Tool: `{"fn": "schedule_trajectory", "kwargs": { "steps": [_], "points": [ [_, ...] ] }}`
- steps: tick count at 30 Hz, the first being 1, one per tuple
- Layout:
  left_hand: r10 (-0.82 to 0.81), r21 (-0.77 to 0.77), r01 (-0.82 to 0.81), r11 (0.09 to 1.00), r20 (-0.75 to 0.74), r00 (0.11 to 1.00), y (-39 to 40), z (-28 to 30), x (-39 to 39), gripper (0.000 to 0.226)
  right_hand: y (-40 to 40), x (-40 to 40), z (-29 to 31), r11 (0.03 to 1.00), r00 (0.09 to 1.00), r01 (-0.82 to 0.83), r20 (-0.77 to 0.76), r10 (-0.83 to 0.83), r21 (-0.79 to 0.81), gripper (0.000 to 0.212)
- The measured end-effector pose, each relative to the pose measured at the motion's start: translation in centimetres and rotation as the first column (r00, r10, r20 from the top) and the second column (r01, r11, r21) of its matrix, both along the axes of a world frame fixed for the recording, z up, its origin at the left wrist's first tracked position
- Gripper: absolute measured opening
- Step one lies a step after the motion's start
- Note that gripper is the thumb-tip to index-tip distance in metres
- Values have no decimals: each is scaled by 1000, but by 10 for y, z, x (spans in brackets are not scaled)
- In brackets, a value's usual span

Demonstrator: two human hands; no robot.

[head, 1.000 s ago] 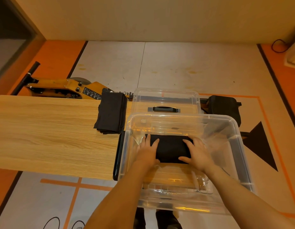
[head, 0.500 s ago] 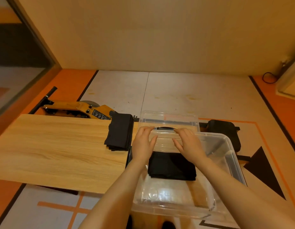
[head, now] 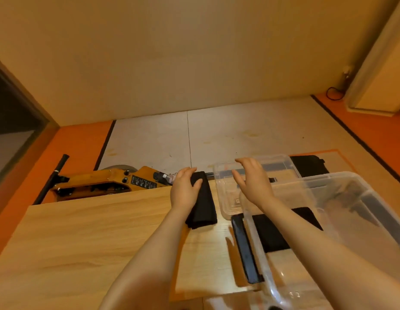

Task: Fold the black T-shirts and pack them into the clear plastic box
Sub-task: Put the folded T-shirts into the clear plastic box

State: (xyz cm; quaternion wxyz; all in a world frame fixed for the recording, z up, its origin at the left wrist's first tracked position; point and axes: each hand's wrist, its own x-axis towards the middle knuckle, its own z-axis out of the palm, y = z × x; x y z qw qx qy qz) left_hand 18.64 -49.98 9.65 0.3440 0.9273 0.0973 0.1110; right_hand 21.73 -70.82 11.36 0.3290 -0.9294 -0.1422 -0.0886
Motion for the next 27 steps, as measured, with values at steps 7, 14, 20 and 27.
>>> {"fn": "schedule_trajectory", "kwargs": {
  "steps": [7,14,20,27],
  "points": [
    [-126,45,129,991,-72,989,81,-3,18,42,78,-19,-10,984,982,176,-71,-173,33,39],
    [-213,64,220,973,-104,972,101,-19,43,42,122,-24,-40,969,952,247,-192,-239,14,37],
    [-271,105,287,952,-147,951,98,-41,68,43,139,-23,-73,942,910,334,-254,-329,-26,37],
    [-429,166,480,862,-267,863,106,-63,95,43,158,-24,-108,874,822,469,-299,-484,-127,41]
  ]
}}
